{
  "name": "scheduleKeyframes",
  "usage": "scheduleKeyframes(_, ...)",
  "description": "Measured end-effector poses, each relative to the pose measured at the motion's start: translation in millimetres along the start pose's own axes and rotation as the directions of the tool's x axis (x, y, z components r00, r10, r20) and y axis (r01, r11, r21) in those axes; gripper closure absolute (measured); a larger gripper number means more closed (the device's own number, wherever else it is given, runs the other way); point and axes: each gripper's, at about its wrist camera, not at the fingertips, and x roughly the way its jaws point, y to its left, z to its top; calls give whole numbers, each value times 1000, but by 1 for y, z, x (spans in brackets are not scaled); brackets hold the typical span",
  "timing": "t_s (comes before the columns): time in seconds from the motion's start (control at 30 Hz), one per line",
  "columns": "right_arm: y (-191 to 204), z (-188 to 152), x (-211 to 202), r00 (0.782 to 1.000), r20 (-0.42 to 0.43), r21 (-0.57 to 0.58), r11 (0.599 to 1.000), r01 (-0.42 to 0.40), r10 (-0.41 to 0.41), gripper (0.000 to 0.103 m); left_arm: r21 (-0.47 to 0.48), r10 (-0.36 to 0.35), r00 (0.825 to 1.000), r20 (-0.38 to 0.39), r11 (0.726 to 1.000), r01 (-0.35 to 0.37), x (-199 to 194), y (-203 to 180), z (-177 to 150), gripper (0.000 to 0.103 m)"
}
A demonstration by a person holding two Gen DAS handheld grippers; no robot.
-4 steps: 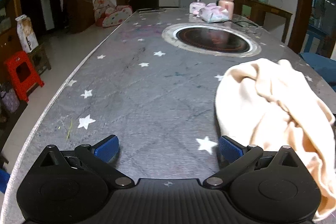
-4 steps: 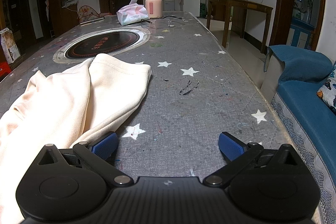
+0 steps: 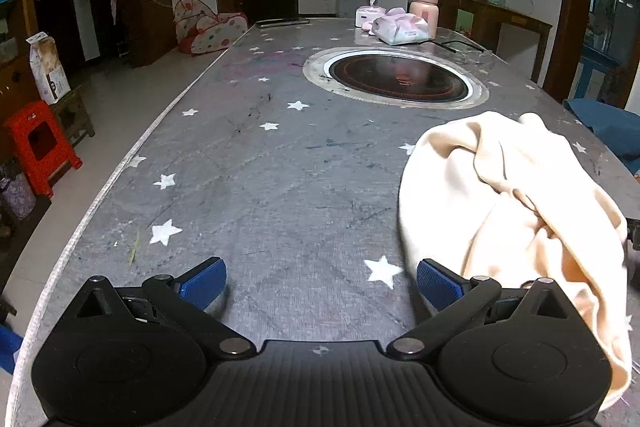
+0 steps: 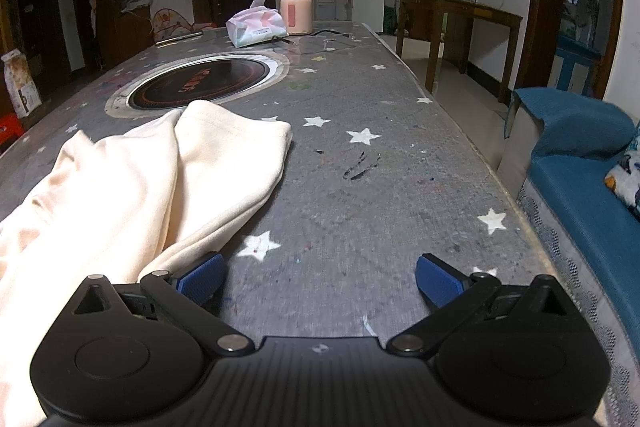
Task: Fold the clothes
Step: 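Move both grippers toward the crumpled cream shirt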
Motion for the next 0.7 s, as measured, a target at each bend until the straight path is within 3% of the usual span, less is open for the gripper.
scheduleKeyframes(0.17, -2, 3, -8, 999, 36, -38, 999, -14, 15, 0, -14, -17, 1000, 0, 1000, 17, -8, -4, -1, 0)
scheduleKeyframes(0.27, 11, -11, -33, 996, 94, -60, 998, 13, -7, 0, -22, -27, 1000, -1, 999, 27, -13, -6, -2, 0)
scheduleKeyframes(0.7, 27, -28, -69, 996, 56, -68, 996, -61, 65, 0, -11, -63, 998, 5, 998, 63, -31, -16, -4, 0)
